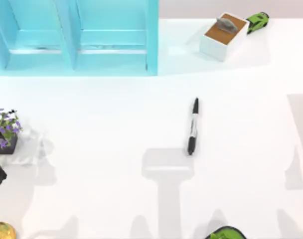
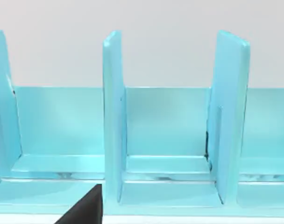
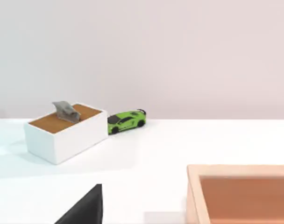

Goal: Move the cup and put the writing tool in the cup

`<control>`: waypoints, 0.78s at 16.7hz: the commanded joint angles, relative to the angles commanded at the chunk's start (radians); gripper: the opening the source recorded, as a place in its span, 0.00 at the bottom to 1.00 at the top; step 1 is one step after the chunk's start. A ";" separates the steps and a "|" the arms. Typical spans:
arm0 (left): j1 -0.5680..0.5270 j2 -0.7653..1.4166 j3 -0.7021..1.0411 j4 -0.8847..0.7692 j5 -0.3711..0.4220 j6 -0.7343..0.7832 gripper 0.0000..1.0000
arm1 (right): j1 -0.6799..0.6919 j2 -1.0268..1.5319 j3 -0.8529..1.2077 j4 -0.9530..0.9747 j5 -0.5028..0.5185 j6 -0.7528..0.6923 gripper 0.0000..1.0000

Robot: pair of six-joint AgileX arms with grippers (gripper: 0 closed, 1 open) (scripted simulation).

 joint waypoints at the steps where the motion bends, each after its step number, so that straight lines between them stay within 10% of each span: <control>1: 0.000 0.000 0.000 0.000 0.000 0.000 1.00 | 0.000 0.000 0.000 0.000 0.000 0.000 1.00; 13: 0.000 0.000 0.000 0.000 0.000 0.000 1.00 | -0.172 0.611 0.531 -0.431 0.000 -0.166 1.00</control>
